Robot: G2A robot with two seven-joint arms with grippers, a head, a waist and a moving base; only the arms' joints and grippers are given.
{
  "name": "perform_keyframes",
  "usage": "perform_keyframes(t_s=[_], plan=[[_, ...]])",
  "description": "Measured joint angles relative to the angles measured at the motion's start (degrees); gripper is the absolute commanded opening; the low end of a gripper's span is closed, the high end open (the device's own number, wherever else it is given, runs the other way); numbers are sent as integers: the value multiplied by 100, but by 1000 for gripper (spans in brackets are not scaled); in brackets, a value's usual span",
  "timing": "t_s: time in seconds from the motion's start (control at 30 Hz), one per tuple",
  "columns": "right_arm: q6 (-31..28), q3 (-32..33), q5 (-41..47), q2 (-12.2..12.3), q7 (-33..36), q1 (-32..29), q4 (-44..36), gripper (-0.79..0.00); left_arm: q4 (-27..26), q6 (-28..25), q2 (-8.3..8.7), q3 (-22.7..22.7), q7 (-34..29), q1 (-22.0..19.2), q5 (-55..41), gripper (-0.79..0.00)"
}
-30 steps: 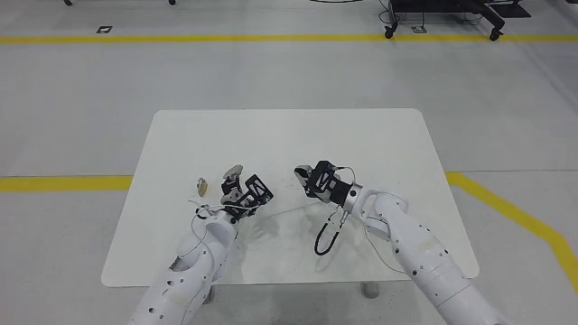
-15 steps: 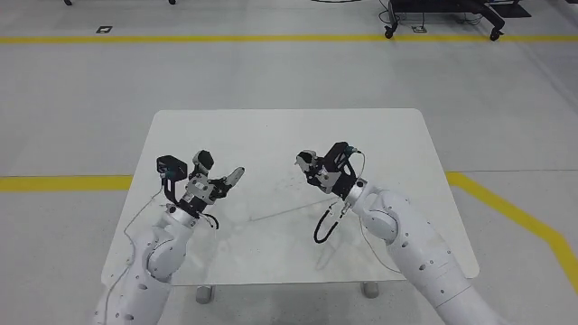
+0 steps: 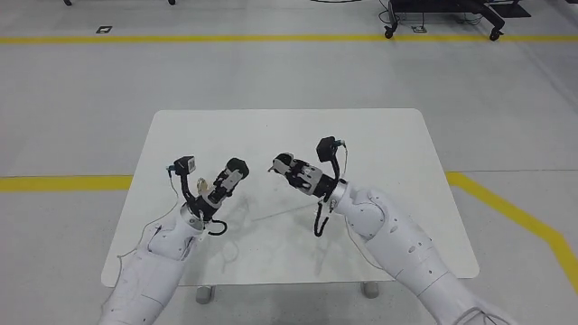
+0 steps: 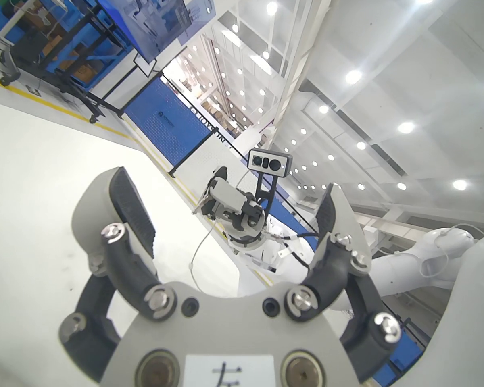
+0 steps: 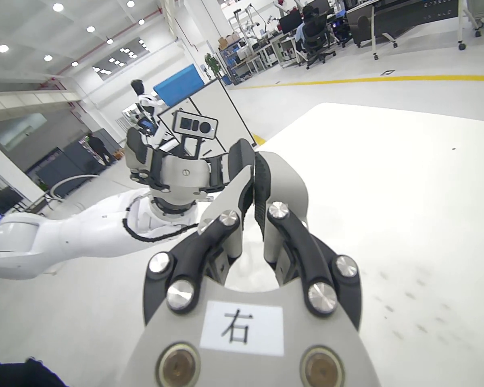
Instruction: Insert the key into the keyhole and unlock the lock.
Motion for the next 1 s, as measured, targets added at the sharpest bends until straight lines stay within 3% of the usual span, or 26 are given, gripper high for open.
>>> perform_keyframes(t_s=[0.07, 0.27, 0.33, 0.73, 1.0], plan=[[-86, -56, 241, -35, 98, 100, 113, -785, -1, 0, -8, 28, -144, -21, -62, -12], [-156, -229, 556, -143, 207, 352, 434, -785, -63, -1, -37, 56, -317, -33, 90, -332], [-189, -292, 646, -181, 251, 431, 559, -785, -88, -1, -47, 55, -316, -23, 139, -406], [-430, -426, 944, -317, 376, 689, 1020, -785, 145, -1, -102, 96, -287, -110, 276, -514], [-516, -307, 975, -335, 253, 739, 1131, -785, 269, -1, -123, 77, -189, -165, 307, -462]])
